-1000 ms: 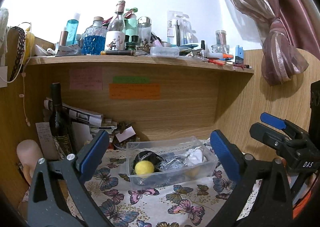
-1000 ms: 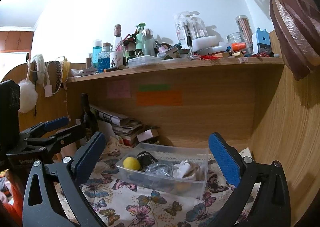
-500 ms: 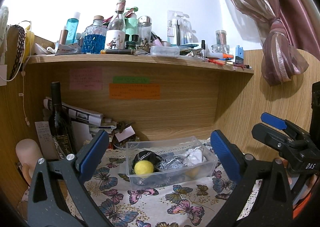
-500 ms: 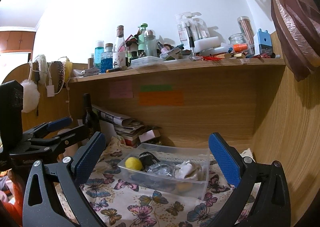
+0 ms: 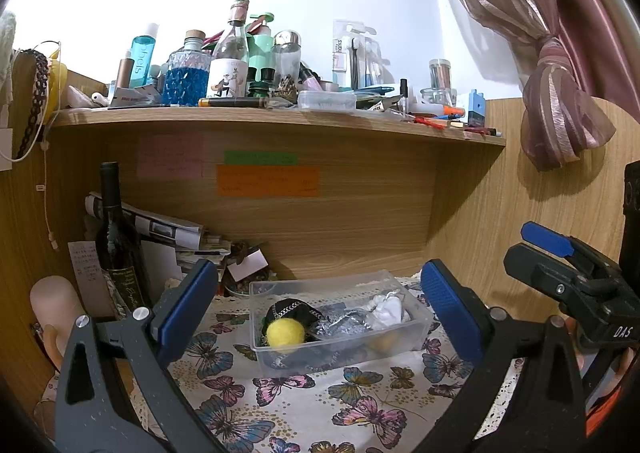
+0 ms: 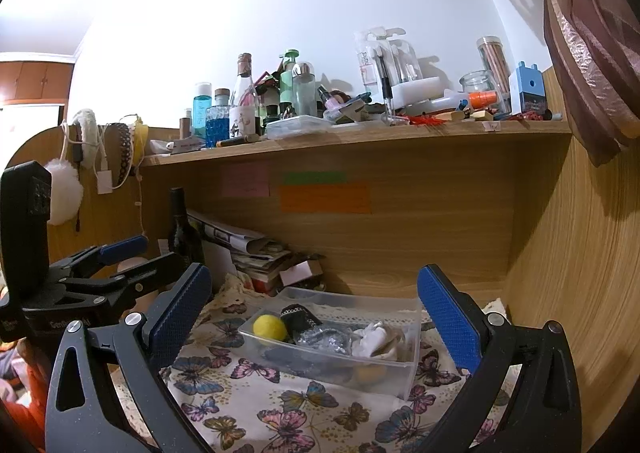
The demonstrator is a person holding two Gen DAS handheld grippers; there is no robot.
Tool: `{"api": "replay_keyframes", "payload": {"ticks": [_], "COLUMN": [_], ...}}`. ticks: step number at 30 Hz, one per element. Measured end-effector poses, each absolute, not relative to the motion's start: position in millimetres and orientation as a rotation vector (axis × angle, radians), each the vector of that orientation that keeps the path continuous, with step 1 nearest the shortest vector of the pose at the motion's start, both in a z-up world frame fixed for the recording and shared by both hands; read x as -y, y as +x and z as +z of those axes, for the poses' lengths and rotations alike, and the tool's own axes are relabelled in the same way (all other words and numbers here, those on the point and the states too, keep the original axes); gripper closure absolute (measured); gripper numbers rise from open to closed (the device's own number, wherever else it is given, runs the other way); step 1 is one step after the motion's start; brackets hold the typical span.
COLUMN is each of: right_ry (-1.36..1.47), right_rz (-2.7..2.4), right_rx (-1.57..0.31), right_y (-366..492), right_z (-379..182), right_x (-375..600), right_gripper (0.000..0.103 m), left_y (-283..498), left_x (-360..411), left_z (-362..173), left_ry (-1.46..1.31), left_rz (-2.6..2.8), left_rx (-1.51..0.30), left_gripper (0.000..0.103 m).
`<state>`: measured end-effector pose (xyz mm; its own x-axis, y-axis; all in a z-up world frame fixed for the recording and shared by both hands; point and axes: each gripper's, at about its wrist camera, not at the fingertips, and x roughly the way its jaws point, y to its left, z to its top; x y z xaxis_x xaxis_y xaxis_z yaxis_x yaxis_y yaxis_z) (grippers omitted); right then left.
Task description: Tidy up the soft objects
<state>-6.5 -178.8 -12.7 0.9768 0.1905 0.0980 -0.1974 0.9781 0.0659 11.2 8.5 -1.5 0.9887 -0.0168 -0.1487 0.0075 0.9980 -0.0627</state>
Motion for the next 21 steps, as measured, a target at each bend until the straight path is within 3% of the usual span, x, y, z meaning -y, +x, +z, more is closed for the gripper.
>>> {"api": "replay_keyframes", "payload": {"ticks": [21], "right_ry": [0.076], "right_rz": [0.202], "right_rx": [0.081], "right_y": [-1.9], "right_z": [-14.4], "right_x": [179.9], "right_gripper": [0.0], "left_y": [14.8], "left_x": [-5.4], "left_z": [-3.3], "left_ry": [-0.087], "left_rz": [-0.025], "left_rx": [-0.179], "left_gripper": [0.0]}}
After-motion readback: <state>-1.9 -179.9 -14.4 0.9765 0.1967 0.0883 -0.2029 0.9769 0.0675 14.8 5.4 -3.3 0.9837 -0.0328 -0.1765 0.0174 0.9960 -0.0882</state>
